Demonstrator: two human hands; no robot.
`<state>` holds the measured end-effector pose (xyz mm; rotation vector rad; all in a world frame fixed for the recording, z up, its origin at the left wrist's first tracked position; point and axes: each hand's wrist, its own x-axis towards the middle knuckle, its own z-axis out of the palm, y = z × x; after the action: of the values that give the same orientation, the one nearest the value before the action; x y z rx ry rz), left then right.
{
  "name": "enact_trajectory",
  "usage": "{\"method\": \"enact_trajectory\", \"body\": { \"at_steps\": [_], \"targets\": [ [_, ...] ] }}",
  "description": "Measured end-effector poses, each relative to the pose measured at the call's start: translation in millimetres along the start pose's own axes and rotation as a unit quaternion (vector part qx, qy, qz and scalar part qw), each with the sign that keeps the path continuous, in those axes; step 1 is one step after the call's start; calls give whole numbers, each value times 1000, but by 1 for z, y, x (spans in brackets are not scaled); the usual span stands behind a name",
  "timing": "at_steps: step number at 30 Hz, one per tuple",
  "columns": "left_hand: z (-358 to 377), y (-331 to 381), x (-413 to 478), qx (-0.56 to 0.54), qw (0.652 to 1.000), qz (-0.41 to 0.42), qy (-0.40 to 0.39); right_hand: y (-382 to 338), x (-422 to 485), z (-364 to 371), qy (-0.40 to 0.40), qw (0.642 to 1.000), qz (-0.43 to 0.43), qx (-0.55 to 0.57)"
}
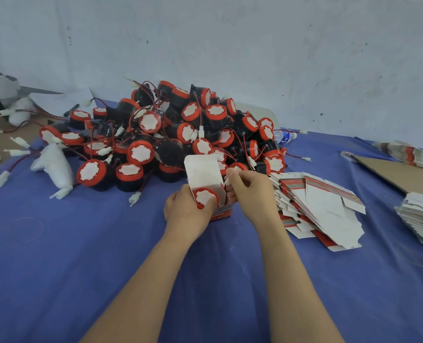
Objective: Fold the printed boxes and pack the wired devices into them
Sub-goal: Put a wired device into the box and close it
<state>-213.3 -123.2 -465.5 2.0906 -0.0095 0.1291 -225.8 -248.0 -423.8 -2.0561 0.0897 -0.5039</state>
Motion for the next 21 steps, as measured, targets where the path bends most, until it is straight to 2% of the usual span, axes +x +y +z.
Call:
{"method": "enact_trajectory", "body": {
  "at_steps": [6,9,12,21],
  "targets": [
    [0,-1,0,2,1000,4,-2,9,-1,11,-27,992,-37,-118],
    [1,-1,0,3,1000,0,2,8,0,13,-35,990,-32,-130],
    [1,-1,0,8,1000,-3,6,8,1,14,-20,991,-9,-129],
    [3,-2,1,18,1000,-2,8,13,-1,19,19,965,-21,-262]
  ]
}}
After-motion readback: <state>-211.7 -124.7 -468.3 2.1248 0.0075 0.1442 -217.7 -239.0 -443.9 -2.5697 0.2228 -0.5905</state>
